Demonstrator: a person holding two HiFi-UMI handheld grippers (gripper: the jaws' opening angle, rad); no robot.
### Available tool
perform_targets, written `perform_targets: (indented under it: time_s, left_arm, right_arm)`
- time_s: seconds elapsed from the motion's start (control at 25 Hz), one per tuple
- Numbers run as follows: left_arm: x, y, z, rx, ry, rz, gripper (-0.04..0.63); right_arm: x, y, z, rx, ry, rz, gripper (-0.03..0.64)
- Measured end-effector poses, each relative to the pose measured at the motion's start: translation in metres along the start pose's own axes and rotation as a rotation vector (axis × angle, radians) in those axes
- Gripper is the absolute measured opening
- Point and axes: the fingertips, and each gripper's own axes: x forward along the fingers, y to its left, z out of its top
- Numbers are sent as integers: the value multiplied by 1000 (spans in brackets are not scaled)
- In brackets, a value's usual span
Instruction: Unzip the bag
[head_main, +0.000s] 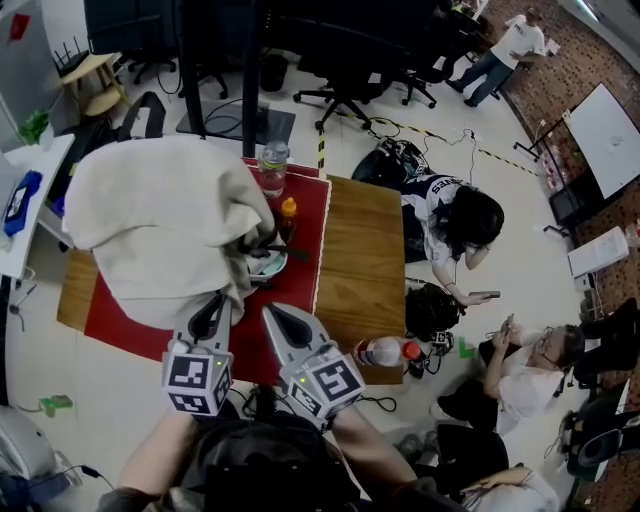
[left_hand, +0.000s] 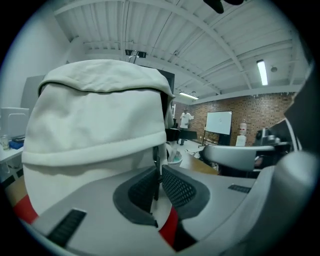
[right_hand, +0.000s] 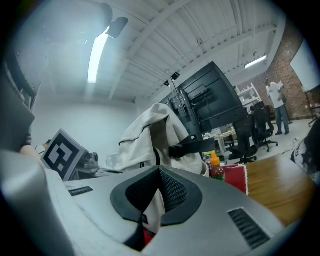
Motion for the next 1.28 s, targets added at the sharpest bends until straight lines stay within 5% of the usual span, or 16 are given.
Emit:
perform_targets:
  time_s: [0.16, 0.4, 0.68, 1.08, 1.28]
  left_arm:
    - [-19, 8, 3, 19, 7, -83, 48]
    - [-30, 14, 0, 45, 30, -161, 48]
    - [-37, 24, 3, 81, 25, -191, 48]
    - [-52, 46, 13, 79, -23, -214, 44]
    - [-71, 84, 2, 55, 15, -178, 43]
  right_arm:
    - [22, 8, -16, 26, 92, 57, 2]
    - [60, 21, -15, -9, 138, 128, 98]
    - [84, 48, -8, -436, 166, 181, 35]
    - [79, 48, -5, -370, 108, 88, 28]
    - [79, 43, -8, -327, 111, 59, 28]
